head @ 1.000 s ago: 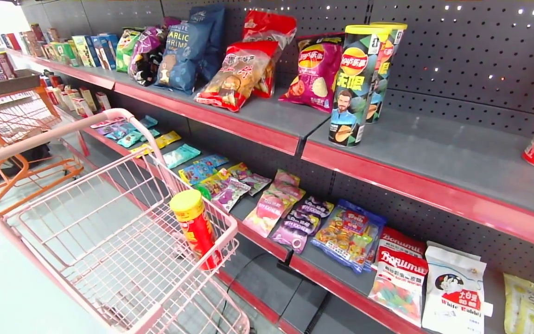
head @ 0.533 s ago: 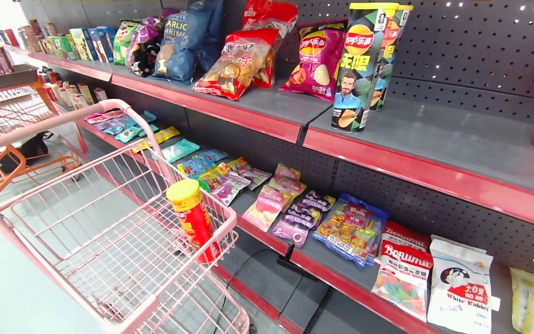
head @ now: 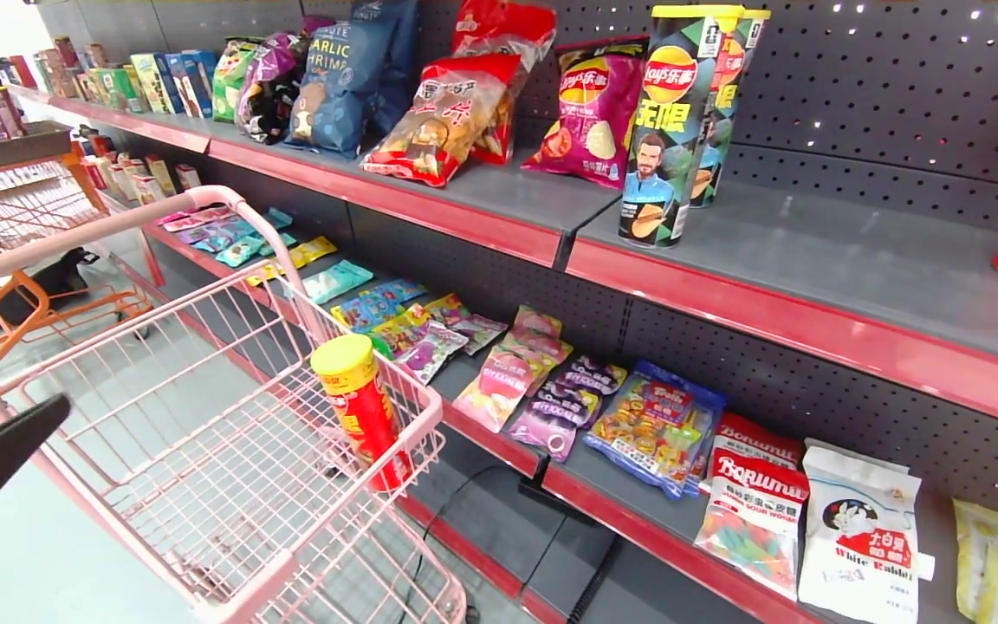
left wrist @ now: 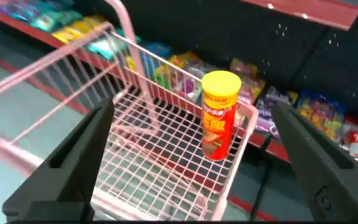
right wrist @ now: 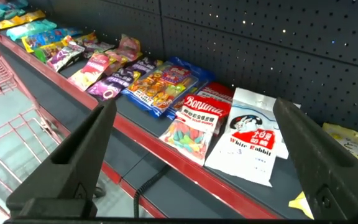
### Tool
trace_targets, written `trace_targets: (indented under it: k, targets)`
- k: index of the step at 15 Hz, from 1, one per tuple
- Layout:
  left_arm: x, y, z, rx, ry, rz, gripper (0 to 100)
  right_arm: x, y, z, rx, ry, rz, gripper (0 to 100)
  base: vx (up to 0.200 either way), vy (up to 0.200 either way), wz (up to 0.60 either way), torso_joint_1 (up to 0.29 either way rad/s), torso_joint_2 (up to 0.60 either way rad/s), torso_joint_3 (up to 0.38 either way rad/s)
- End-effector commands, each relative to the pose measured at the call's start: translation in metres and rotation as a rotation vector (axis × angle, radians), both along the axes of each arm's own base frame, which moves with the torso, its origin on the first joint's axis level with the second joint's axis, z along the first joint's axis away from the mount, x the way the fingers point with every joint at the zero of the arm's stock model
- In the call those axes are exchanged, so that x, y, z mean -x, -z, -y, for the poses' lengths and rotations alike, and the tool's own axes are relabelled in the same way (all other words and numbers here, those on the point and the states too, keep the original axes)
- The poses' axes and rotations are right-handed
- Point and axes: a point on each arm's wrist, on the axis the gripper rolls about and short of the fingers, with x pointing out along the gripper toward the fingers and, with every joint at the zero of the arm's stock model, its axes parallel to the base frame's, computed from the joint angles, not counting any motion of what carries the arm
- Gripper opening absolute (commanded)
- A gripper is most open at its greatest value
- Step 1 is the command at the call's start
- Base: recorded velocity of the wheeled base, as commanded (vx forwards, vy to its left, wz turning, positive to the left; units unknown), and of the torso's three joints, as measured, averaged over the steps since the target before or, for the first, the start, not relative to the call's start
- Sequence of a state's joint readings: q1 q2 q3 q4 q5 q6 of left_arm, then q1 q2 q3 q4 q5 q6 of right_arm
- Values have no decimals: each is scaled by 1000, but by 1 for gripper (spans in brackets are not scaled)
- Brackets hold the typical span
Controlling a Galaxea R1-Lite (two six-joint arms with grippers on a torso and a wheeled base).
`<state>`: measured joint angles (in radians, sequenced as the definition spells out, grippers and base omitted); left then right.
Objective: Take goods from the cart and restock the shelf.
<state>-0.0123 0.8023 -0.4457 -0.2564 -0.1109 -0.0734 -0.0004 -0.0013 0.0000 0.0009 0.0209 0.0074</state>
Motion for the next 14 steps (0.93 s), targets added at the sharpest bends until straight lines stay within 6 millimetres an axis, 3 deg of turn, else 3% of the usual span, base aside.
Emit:
trace_targets:
  k: [1,2,3,4,7,14]
  targets:
    - [-129,54,5,29,136,-269,100,0,0,0,1,-1,-2,100,0,0,0,0,0,0]
    - [-148,74,6,-4,163,-298,100,0,0,0,3,-1,-2,100,0,0,0,0,0,0]
    - [-148,74,6,-4,163,-298,100,0,0,0,3,-1,-2,100,0,0,0,0,0,0]
    - [-167,91,8,-21,256,-300,100,0,0,0,3,0,-2,100,0,0,0,0,0,0]
    - [-177,111,10,-45,317,-351,100,0,0,0,4,0,-2,100,0,0,0,0,0,0]
    - [-197,124,17,-90,415,-357,100,0,0,0,6,-1,-2,100,0,0,0,0,0,0]
